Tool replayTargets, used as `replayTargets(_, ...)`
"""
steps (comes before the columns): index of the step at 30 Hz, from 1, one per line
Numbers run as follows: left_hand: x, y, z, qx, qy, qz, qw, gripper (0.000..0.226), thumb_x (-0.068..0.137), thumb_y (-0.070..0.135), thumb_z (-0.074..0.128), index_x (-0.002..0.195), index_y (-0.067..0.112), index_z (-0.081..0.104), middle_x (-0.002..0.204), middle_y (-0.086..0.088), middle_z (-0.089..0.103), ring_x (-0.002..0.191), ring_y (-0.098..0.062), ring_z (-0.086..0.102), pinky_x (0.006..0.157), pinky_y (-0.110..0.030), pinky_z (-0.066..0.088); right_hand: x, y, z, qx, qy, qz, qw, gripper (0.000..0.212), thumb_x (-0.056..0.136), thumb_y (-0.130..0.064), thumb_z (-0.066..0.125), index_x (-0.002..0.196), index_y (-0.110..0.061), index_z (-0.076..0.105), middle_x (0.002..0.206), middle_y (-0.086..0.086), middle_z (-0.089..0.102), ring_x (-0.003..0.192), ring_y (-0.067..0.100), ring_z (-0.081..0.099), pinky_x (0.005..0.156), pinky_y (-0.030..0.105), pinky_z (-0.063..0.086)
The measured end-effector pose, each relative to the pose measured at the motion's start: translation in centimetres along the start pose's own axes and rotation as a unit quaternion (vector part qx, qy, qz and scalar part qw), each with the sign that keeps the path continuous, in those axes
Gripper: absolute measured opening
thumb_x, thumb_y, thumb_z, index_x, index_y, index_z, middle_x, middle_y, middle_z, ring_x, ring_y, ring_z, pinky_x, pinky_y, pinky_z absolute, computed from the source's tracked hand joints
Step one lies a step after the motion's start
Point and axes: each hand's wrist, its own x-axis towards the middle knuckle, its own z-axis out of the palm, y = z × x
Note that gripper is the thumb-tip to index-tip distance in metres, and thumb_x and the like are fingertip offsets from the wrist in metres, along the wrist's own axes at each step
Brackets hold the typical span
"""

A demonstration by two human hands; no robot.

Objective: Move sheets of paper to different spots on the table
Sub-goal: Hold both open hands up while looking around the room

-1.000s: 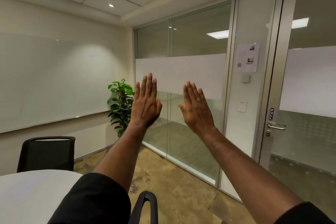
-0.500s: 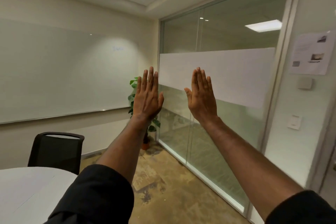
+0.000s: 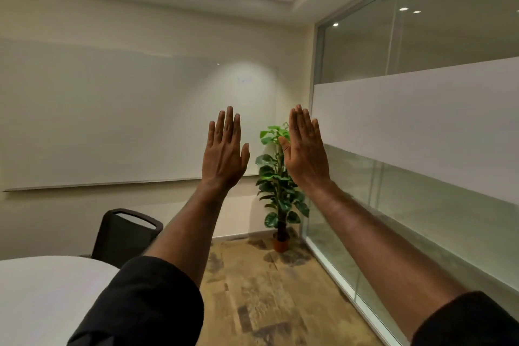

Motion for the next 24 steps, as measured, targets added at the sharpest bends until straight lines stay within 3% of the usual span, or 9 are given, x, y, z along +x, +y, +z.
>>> replayTargets(4,3.6,-0.8,5.3,0.028,0.0,-0.015,0.999,0.07,0.102,0.038,0.022,0.16,0.003,0.008,0.169,-0.02,0.002,0.157,-0.033,0.002,0.128,-0.05,0.01,3.8,3.1,6.7,0.035,-0.008,-0.029,0.999,0.066,0.106,-0.042,0.016,0.16,-0.004,0.01,0.169,0.014,0.006,0.157,0.025,0.002,0.128,0.045,0.007)
replayTargets(9,8.2,-5.4,11.1,0.064,0.013,-0.047,0.997,0.068,0.101,0.034,0.022,0.16,0.001,0.011,0.168,-0.021,0.006,0.157,-0.034,0.005,0.127,-0.051,0.012,9.2,5.2,16.3,0.071,-0.007,-0.053,0.996,0.064,0.107,-0.039,0.023,0.16,-0.004,0.011,0.169,0.014,0.007,0.157,0.025,0.003,0.128,0.044,0.007)
replayTargets(24,19.7,-30.8,33.7,0.162,0.013,-0.104,0.981,0.067,0.101,0.033,0.022,0.159,0.001,0.012,0.168,-0.02,0.008,0.157,-0.032,0.007,0.127,-0.051,0.014,25.8,3.0,51.9,0.172,-0.007,-0.072,0.982,0.066,0.106,-0.042,0.02,0.159,-0.002,0.017,0.168,0.015,0.014,0.157,0.025,0.009,0.128,0.044,0.009)
